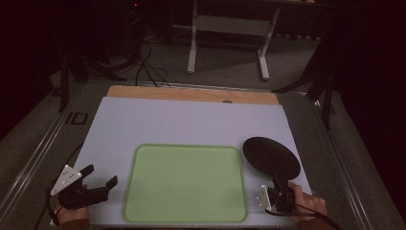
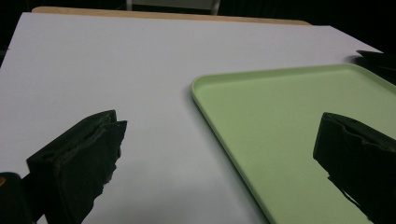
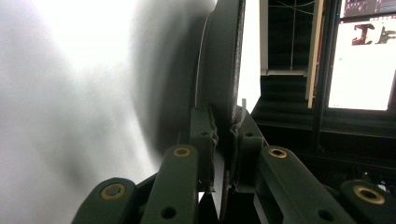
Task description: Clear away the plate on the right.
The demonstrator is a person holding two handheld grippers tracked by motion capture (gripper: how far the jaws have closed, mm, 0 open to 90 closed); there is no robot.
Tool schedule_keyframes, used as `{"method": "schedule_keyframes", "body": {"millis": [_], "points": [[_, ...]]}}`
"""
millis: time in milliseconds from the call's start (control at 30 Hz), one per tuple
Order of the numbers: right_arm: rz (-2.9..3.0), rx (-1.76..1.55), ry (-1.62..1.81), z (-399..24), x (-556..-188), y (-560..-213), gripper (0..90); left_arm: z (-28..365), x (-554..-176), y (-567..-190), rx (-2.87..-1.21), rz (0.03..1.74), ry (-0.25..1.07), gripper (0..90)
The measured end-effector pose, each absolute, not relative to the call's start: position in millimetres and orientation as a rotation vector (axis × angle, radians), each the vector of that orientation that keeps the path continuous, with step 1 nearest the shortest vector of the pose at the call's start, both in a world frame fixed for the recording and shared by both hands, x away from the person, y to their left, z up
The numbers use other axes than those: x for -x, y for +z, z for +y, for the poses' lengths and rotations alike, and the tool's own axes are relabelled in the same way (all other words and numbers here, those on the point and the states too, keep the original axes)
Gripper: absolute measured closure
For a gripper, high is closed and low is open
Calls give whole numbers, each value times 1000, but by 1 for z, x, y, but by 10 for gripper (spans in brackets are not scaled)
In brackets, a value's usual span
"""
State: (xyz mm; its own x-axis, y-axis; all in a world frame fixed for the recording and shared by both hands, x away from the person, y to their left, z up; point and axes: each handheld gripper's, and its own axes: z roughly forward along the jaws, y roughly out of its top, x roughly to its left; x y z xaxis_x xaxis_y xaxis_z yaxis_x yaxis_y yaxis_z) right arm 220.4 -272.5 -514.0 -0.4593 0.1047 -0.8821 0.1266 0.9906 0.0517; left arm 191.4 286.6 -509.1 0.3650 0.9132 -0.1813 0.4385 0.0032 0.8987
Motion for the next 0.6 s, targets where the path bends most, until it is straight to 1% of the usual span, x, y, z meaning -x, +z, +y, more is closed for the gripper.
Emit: {"method": "schedule_keyframes", "body": {"millis": [600], "points": [[2018,-148,-31,-266,-224,-504,799,288,-191,-508,-1601,1240,595,41]]}}
